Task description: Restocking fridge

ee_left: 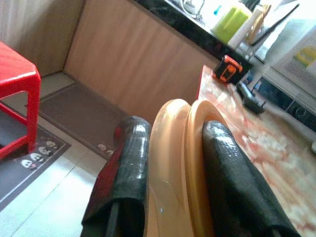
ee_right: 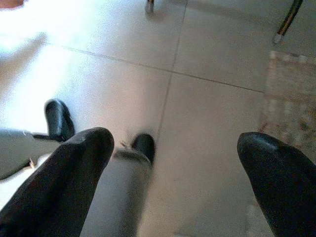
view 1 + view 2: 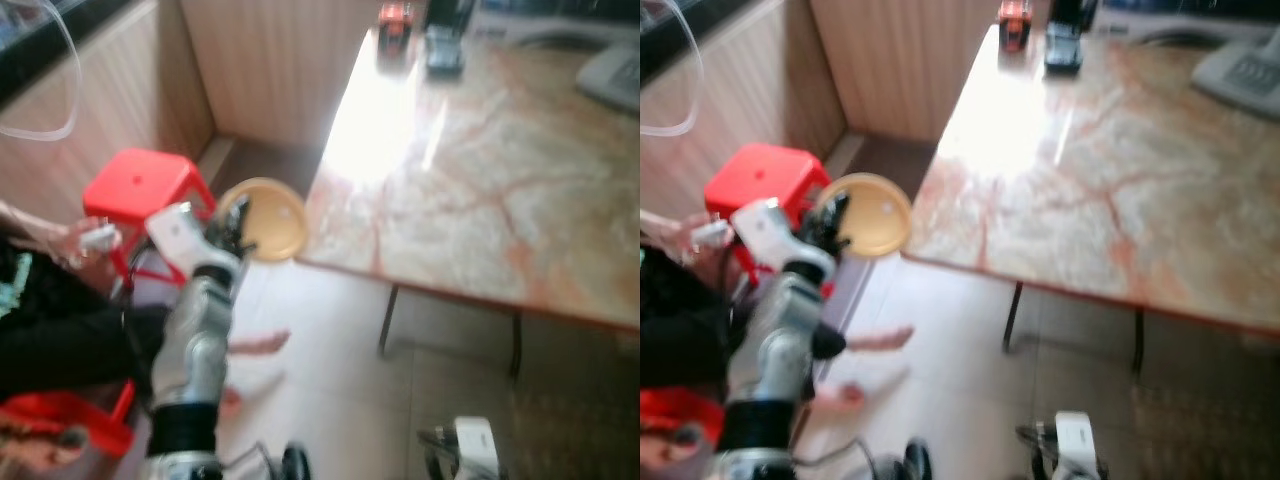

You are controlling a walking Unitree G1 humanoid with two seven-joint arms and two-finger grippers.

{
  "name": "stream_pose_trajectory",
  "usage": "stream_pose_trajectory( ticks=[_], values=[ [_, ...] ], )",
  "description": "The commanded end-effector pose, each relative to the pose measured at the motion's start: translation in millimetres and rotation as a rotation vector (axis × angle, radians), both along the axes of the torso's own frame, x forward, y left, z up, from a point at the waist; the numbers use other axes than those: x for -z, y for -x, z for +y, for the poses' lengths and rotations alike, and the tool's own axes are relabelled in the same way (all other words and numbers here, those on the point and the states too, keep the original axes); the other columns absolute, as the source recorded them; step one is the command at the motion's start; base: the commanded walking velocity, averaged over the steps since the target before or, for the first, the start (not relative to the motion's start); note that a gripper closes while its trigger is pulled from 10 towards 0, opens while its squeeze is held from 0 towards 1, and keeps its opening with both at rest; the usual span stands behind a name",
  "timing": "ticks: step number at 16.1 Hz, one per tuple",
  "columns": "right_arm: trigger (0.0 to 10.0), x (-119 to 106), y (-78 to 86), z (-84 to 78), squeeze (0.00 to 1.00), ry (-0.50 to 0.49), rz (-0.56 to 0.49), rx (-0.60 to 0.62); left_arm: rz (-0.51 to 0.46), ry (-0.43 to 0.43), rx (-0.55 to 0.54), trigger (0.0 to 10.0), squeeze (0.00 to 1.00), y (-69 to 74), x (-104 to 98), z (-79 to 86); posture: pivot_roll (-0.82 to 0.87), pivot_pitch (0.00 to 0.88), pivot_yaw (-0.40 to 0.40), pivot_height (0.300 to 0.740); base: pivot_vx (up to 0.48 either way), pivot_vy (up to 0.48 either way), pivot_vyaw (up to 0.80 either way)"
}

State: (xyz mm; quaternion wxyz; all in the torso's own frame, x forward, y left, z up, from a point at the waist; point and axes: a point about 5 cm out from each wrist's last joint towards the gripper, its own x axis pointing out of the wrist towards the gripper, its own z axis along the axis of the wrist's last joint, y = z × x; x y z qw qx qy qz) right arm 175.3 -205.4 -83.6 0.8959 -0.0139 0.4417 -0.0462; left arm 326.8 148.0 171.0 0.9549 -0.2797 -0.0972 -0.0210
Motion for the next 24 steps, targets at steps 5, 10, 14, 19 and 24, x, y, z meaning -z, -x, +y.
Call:
stream_pose_trajectory(
  ticks=[5,10,14,19,24],
  values=[
    [10.0,4.9,10.8,-0.9,0.0,-0.008,0.035,0.009,-0.016,0.012,0.013,10.0,0.0,-0.3,-3.5,-5.2,-0.09,0.152,0.044,0.74,0.0,0.0,-0.8],
    [10.0,5.0,10.7,-0.1,0.0,-0.013,0.039,0.0,-0.022,0.007,0.016,10.0,0.0,-1.0,-5.7,-5.6,-0.09,0.155,0.045,0.74,0.0,0.0,-0.8],
    [10.0,4.9,10.5,-0.1,0.0,-0.018,0.037,-0.002,-0.028,0.009,0.02,10.0,0.0,-2.3,-7.6,-6.7,-0.09,0.155,0.045,0.74,0.0,0.0,-0.8],
    [10.0,5.0,11.0,-0.5,0.0,-0.023,0.04,-0.01,-0.028,0.008,0.026,10.0,0.0,-2.1,-7.5,-8.6,-0.09,0.156,0.042,0.74,0.0,0.0,-0.8],
    [10.0,5.0,11.0,-0.6,0.0,-0.029,0.041,-0.016,-0.029,0.019,0.035,10.0,0.0,-2.9,-8.3,-11.1,-0.1,0.157,0.04,0.74,0.0,0.0,-0.8]
  ],
)
